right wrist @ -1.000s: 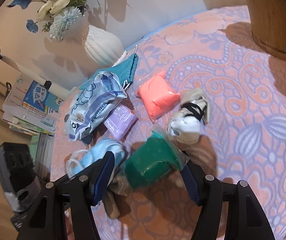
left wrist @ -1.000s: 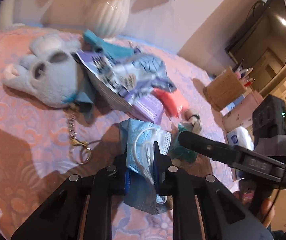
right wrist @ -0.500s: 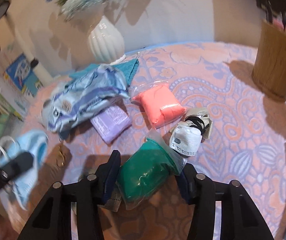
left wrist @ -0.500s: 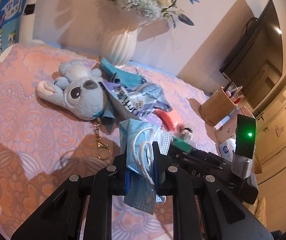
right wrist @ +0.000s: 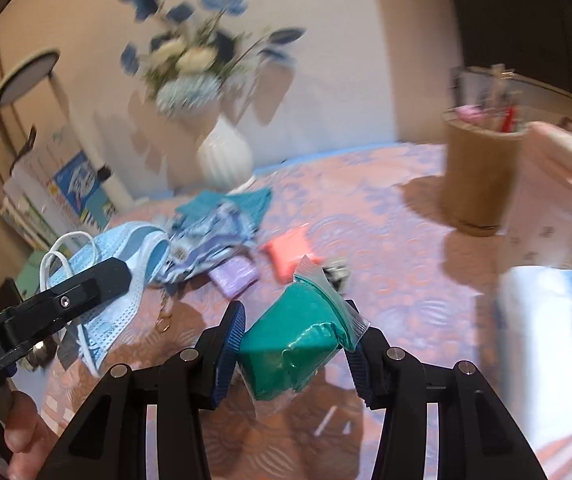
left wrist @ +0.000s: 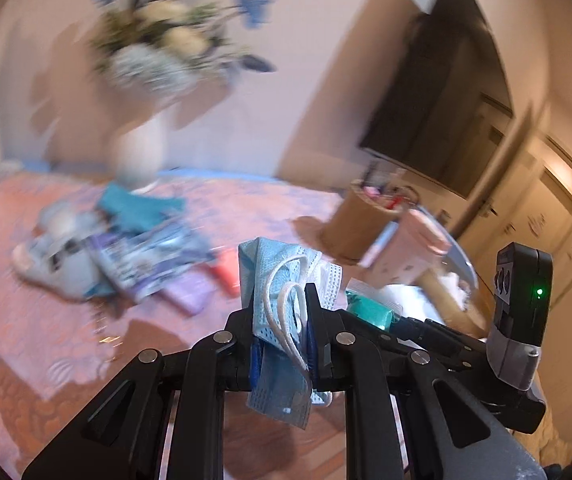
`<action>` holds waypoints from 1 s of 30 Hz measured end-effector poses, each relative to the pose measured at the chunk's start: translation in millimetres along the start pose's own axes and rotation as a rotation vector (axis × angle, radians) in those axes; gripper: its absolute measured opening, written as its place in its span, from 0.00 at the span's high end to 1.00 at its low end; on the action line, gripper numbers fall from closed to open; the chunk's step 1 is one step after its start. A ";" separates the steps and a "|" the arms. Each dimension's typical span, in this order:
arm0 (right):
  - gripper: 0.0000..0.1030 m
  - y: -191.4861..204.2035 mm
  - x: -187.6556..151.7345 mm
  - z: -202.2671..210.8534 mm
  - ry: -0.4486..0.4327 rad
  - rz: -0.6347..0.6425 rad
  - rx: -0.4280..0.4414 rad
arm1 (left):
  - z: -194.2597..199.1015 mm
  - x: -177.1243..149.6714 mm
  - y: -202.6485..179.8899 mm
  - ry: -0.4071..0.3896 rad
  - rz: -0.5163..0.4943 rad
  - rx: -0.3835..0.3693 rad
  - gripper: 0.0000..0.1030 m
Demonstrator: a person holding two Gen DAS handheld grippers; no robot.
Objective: Organize books
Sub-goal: 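Carry the face mask and green pouch over the amber glass plate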
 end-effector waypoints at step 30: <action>0.54 -243.0 14.4 228.6 -0.315 -0.391 -0.318 | -105.5 6.5 -266.8 0.096 -0.377 -0.250 0.87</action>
Point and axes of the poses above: each gripper's, at about its wrist camera, not at the fingertips, and z roughly against the way its jaws point, y to its left, x to its top, the point moved 5 cm from there along -z, roughly the way its jaws point, and after that the axes turned 12 degrees about x, right-handed, at the moved point
